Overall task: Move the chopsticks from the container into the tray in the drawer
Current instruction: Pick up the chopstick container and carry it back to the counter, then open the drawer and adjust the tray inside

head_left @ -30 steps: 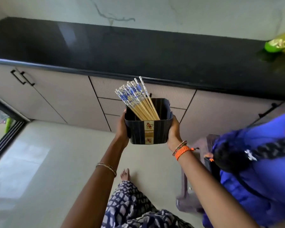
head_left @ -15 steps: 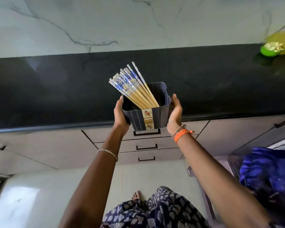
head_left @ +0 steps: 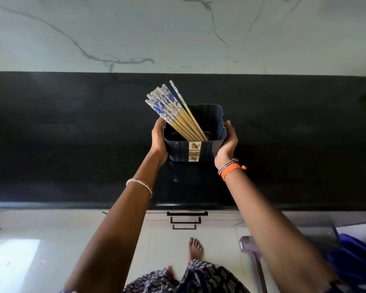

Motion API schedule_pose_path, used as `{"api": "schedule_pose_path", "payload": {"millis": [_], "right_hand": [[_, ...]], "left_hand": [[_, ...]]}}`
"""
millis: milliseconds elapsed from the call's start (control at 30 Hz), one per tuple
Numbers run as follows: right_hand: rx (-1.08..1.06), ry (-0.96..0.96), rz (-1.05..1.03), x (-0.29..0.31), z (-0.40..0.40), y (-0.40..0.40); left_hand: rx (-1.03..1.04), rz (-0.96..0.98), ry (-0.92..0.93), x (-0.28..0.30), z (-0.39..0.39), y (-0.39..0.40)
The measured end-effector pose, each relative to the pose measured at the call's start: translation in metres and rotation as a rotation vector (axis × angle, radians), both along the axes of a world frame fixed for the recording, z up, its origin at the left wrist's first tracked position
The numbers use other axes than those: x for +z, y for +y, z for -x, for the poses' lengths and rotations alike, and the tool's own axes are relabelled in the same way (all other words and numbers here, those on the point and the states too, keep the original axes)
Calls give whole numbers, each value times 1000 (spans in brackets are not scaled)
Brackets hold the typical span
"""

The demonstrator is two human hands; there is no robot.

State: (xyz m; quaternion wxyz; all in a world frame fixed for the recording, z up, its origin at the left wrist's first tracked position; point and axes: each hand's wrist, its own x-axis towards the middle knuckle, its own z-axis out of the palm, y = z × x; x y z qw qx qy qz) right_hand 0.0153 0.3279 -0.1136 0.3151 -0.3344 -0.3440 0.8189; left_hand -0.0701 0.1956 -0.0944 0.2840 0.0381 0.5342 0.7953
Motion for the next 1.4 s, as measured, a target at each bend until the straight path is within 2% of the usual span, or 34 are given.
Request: {"api": "schedule_pose_path", "payload": {"millis": [267, 400, 467, 500, 567, 600, 667, 733, 833, 933, 1000, 1067, 1200, 1400], "right_hand": [[53, -11, 8, -21, 36, 30], [33, -30, 17, -26, 32, 35], [-28, -100, 12, -22, 21, 38], [-64, -147, -7, -19, 12, 38], [-128, -283, -105, -12, -13, 26], [-156, -346, -200, -10, -29, 16], [-170, -311, -491, -6, -72, -16], [-6, -233, -811, -8, -118, -52], [380, -319, -1227, -32, -169, -95], [811, -605, -1465, -71, -183, -113], [1006, -789, -1571, -95, -172, -115], [1073, -903, -1613, -110, -150, -114], [1168, -1120, -1461, -131, -115, -108], [949, -1220, -1464, -152, -121, -120]], "left_hand": [[27, -80, -137, -22, 28, 31], [154, -15, -185, -30, 31, 19], [261, 83, -171, -28, 25, 7], [327, 173, -114, -27, 17, -1], [454, 354, 128, -27, -11, -24], [503, 385, 257, -28, -27, -38], [508, 347, 446, -28, -64, -69], [381, 364, 582, -35, -100, -97], [-37, 594, 752, -64, -148, -124], [-528, 912, 822, -106, -171, -124], [-739, 1064, 914, -126, -167, -118], [-778, 1130, 986, -135, -154, -112], [-900, 1252, 1081, -149, -131, -97], [-805, 1449, 1072, -150, -143, -86]]}}
